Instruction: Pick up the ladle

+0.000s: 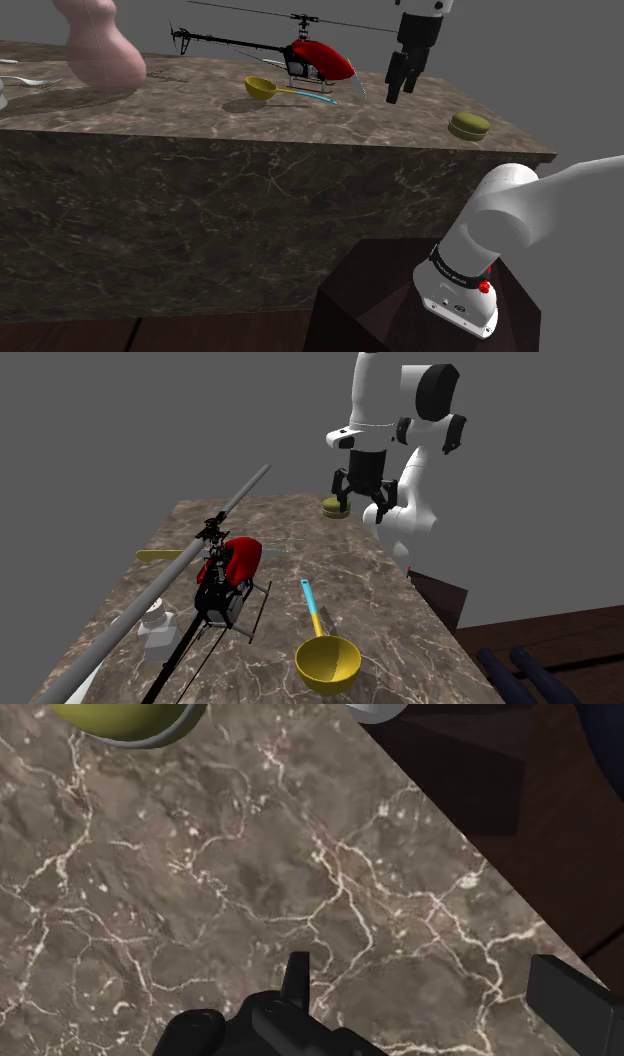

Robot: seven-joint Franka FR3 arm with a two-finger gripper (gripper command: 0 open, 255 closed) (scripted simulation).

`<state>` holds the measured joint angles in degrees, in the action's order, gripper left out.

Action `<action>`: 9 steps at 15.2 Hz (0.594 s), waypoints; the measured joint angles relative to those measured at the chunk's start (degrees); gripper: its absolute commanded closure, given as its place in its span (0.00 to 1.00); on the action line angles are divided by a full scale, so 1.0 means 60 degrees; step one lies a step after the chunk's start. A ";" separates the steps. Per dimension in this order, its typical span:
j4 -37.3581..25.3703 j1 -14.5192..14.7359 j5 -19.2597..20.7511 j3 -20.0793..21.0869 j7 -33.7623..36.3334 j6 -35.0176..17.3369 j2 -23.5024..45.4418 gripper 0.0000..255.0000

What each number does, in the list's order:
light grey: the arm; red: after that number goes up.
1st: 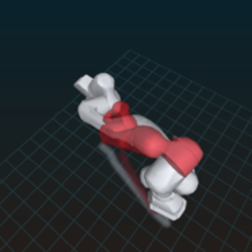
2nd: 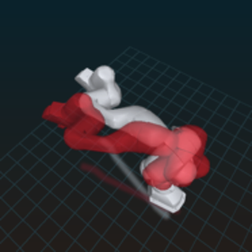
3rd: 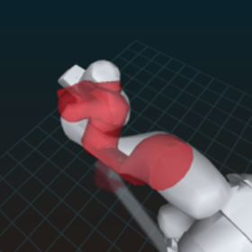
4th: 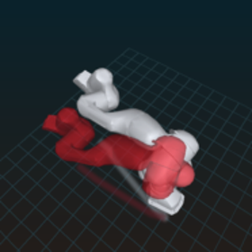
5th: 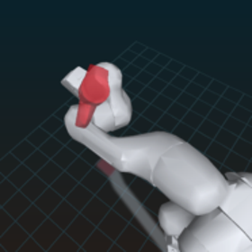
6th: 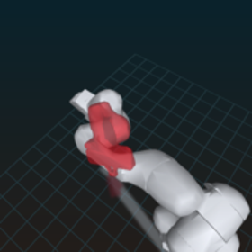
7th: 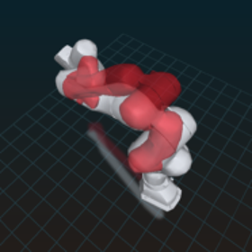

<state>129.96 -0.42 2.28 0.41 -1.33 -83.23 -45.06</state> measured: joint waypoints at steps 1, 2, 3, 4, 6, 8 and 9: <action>0.0000 0.0000 0.0000 0.0000 0.0000 0.0000 0.0000 0.00; -0.0056 0.0039 0.0036 -0.0028 -0.0121 -0.0125 0.0149 0.00; -0.0099 0.0104 0.0077 -0.0054 -0.0291 -0.0317 0.0336 0.00; -0.0198 0.0176 0.0131 -0.0096 -0.0508 -0.0544 0.0599 0.00; -0.0422 0.0323 0.0252 -0.0206 -0.1008 -0.1011 0.1149 0.00; -0.0744 0.0480 0.0340 -0.0285 -0.1492 -0.1465 0.1775 0.00; -0.0863 0.0581 0.0347 -0.0259 -0.1666 -0.1701 0.2061 0.00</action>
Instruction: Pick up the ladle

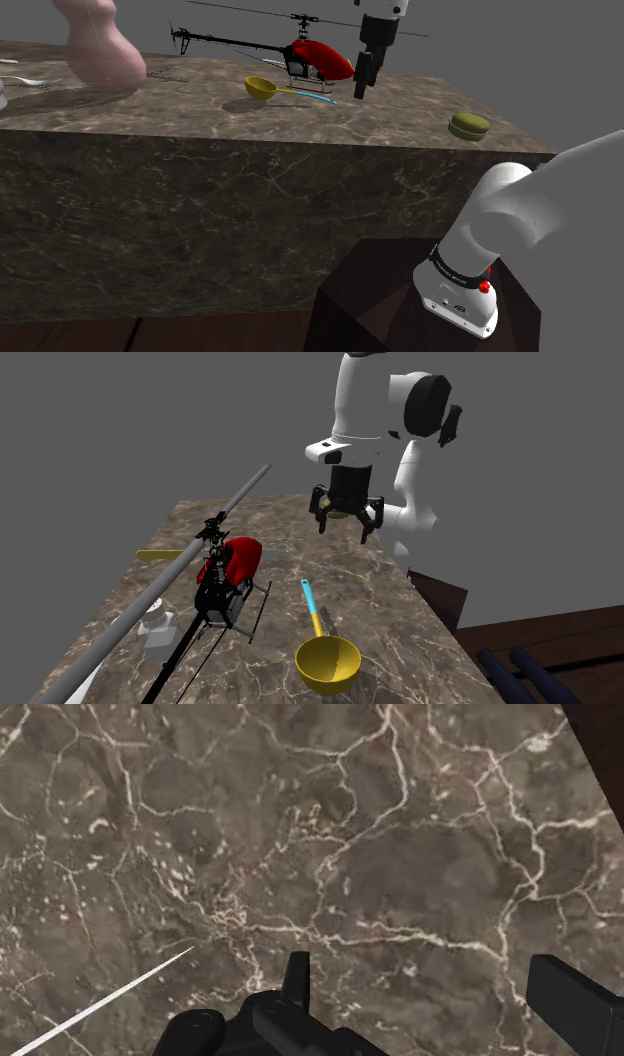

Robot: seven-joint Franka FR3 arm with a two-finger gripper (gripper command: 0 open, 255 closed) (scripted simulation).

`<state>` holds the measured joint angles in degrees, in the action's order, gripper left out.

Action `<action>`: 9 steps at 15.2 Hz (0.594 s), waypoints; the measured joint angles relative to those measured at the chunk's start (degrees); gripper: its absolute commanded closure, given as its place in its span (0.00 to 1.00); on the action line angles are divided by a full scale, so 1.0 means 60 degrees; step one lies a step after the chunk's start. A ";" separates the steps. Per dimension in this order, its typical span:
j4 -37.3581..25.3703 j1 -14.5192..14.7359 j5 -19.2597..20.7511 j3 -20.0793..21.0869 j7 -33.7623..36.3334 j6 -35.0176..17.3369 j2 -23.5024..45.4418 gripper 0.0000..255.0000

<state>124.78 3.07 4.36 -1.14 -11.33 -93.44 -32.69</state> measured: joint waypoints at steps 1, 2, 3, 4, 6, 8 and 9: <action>-0.0127 0.0072 0.0038 -0.0041 -0.0254 -0.0217 0.0265 0.00; -0.0363 0.0142 0.0071 -0.0083 -0.0515 -0.0418 0.0617 0.00; -0.0500 0.0213 0.0100 -0.0111 -0.0764 -0.0651 0.0915 0.00; -0.0696 0.0288 0.0116 -0.0124 -0.0998 -0.0822 0.1203 0.00; -0.1028 0.0434 0.0139 -0.0134 -0.1454 -0.1196 0.1754 0.00; -0.1587 0.0566 0.0150 -0.0146 -0.1938 -0.1417 0.2373 0.00; -0.1839 0.0630 0.0151 -0.0145 -0.2174 -0.1585 0.2719 0.00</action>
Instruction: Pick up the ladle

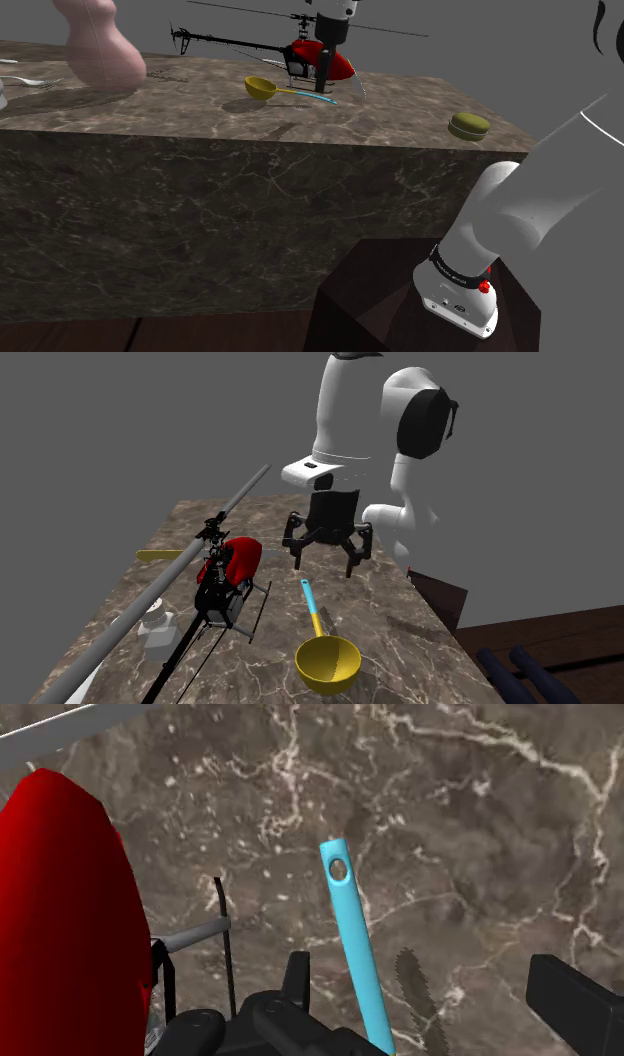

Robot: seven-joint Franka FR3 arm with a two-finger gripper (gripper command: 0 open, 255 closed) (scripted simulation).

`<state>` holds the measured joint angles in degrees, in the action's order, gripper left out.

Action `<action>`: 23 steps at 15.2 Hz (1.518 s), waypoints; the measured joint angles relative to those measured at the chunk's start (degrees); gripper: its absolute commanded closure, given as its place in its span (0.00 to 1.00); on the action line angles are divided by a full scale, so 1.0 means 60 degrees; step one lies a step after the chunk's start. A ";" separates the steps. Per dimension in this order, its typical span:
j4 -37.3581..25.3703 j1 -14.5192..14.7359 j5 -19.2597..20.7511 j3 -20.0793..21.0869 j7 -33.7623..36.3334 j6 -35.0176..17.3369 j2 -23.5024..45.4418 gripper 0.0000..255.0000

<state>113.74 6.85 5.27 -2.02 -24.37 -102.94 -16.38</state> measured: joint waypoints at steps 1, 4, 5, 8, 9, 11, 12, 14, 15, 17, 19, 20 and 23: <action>-0.0228 0.0050 0.0002 -0.0012 -0.0261 -0.0107 0.0260 0.00; -0.0984 0.0242 -0.0010 0.0061 -0.0906 -0.0466 0.1139 0.00; -0.1274 0.0301 -0.0016 0.0094 -0.1121 -0.0553 0.1446 0.00; -0.1921 0.0434 -0.0028 0.0183 -0.1670 -0.0809 0.2168 0.00; -0.1963 0.0445 -0.0030 0.0191 -0.1729 -0.0855 0.2230 0.00; -0.1846 0.0465 -0.0021 0.0211 -0.1736 -0.1058 0.2302 0.00; -0.1700 0.0465 -0.0017 0.0211 -0.1732 -0.1200 0.2298 0.00; -0.1492 0.0465 -0.0009 0.0211 -0.1719 -0.1418 0.2306 0.00; -0.1380 0.0462 -0.0008 0.0208 -0.1718 -0.1555 0.2328 0.00; -0.1218 0.0465 0.0000 0.0211 -0.1693 -0.1707 0.2322 1.00; -0.1159 0.0468 0.0003 0.0215 -0.1683 -0.1753 0.2307 1.00; -0.1151 0.0469 0.0003 0.0216 -0.1682 -0.1761 0.2304 1.00; -0.1147 0.0467 0.0004 0.0214 -0.1682 -0.1773 0.2305 1.00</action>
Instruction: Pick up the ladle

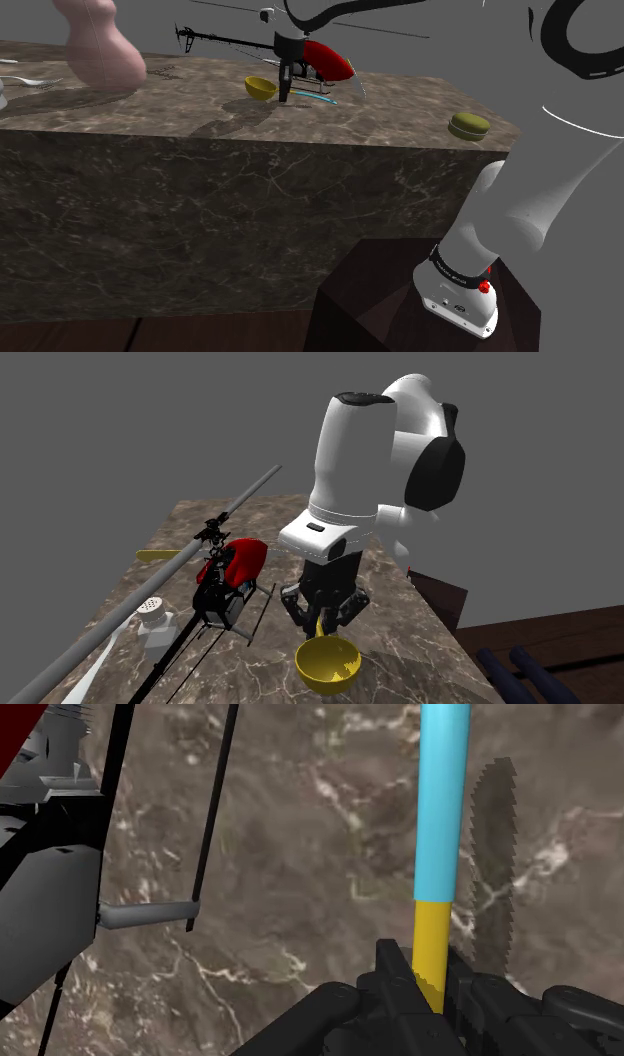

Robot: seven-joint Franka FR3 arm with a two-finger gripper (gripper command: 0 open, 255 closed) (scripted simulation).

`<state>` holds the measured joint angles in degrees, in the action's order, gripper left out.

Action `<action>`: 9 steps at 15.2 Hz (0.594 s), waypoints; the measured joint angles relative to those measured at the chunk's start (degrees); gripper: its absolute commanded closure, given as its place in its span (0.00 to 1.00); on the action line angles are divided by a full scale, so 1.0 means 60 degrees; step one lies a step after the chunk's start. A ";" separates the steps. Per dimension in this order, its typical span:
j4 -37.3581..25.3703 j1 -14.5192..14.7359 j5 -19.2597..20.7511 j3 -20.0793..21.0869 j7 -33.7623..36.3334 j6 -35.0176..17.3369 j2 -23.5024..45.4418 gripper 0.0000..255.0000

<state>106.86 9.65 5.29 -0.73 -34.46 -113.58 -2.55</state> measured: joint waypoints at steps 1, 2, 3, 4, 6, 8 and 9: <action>0.0000 -0.0001 0.0000 -0.0001 0.0000 0.0000 0.0000 1.00; 0.0001 -0.0001 0.0000 -0.0001 -0.0001 -0.0001 0.0000 1.00; 0.0002 -0.0001 0.0000 -0.0001 -0.0001 0.0000 0.0000 1.00; 0.0005 -0.0003 -0.0001 -0.0003 -0.0006 -0.0004 -0.0002 1.00; -0.0177 0.0000 -0.0008 -0.0001 -0.0018 0.0164 0.0019 1.00; -0.0389 0.0004 -0.0014 0.0004 -0.0031 0.0387 0.0009 1.00; -0.0487 -0.0003 -0.0021 -0.0004 -0.0059 0.0500 -0.0007 1.00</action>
<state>103.94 9.63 5.17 -0.76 -34.82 -110.58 -2.59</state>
